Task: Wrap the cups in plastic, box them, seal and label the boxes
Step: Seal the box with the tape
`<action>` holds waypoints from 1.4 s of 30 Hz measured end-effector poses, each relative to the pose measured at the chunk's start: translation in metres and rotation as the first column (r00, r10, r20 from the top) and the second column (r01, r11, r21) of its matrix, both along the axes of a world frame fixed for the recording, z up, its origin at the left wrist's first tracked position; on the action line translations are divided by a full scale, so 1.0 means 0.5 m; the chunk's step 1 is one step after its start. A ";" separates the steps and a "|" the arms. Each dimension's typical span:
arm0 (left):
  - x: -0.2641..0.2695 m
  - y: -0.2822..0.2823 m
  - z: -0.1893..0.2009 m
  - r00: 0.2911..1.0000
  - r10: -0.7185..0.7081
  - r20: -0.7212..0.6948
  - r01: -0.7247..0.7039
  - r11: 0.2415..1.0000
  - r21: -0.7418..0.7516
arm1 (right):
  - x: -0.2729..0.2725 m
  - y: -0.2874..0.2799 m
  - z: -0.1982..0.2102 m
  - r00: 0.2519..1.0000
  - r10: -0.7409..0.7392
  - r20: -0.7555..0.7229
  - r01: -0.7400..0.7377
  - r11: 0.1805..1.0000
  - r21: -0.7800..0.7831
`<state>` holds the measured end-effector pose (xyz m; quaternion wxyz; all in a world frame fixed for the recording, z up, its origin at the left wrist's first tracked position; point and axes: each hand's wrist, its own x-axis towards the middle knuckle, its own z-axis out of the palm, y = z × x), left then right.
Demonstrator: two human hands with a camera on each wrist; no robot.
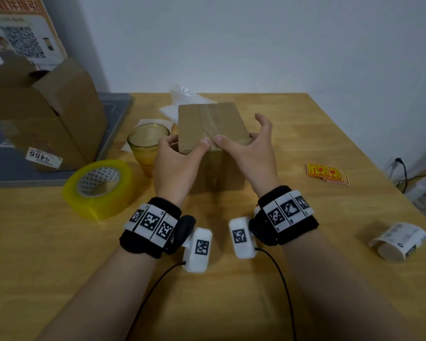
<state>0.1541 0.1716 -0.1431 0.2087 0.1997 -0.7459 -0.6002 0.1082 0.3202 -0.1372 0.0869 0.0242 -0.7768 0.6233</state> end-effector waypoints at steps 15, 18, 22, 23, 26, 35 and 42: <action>-0.005 -0.018 -0.034 0.984 0.097 -0.150 -0.072 0.984 0.164 | -0.020 0.019 -0.031 0.991 -0.135 -0.018 0.131 0.981 -0.141; -0.005 -0.018 -0.045 0.977 0.074 -0.202 -0.048 0.991 0.128 | -0.024 0.019 -0.036 0.982 -0.186 -0.040 0.179 0.975 -0.135; -0.012 -0.011 -0.052 0.972 0.041 -0.231 -0.023 0.997 0.080 | -0.027 0.017 -0.045 0.979 -0.187 -0.076 0.178 0.977 -0.117; -0.013 -0.010 -0.052 0.974 0.029 -0.225 -0.012 0.997 0.076 | -0.028 0.018 -0.045 0.981 -0.179 -0.075 0.170 0.979 -0.113; -0.016 -0.009 -0.053 0.974 -0.017 -0.226 0.042 0.993 0.107 | -0.030 0.018 -0.049 0.985 -0.149 -0.082 0.141 0.985 -0.095; -0.025 -0.015 -0.060 0.974 -0.012 -0.226 0.037 0.993 0.109 | -0.044 0.023 -0.053 0.998 -0.019 0.066 0.028 0.989 -0.144; -0.035 -0.023 -0.072 0.977 0.076 -0.197 -0.038 0.980 0.194 | -0.064 0.034 -0.065 0.985 0.018 0.170 0.003 0.992 -0.123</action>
